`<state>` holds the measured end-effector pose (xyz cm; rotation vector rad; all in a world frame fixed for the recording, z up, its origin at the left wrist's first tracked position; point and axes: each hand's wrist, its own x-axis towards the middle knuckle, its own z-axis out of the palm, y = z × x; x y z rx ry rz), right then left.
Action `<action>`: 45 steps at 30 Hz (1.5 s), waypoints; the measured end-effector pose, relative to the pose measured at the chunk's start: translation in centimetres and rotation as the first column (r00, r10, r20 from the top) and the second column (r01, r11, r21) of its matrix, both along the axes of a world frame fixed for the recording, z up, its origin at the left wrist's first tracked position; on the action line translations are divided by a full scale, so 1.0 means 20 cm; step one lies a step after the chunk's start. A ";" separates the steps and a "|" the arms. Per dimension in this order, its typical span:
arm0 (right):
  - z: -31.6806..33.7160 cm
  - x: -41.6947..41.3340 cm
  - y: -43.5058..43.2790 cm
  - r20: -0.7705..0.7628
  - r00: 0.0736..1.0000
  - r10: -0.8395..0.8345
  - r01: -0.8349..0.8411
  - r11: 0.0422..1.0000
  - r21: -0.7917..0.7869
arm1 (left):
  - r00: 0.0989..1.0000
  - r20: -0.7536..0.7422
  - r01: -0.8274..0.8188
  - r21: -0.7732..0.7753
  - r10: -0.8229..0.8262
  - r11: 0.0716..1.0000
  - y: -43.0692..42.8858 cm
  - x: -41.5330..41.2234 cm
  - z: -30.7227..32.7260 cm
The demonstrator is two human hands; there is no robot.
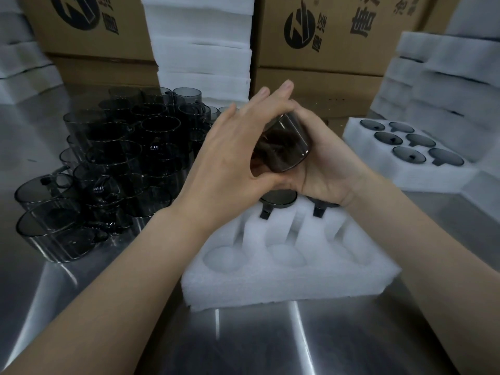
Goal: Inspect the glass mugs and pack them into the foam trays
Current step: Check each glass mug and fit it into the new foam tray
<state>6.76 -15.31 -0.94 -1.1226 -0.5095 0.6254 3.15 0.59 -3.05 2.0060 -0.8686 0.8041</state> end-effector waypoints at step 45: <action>-0.04 0.07 -0.04 0.103 0.962 -0.251 0.239 0.964 0.116 | 0.992 -0.077 -0.090 0.110 0.099 0.990 0.00 0.02 -0.02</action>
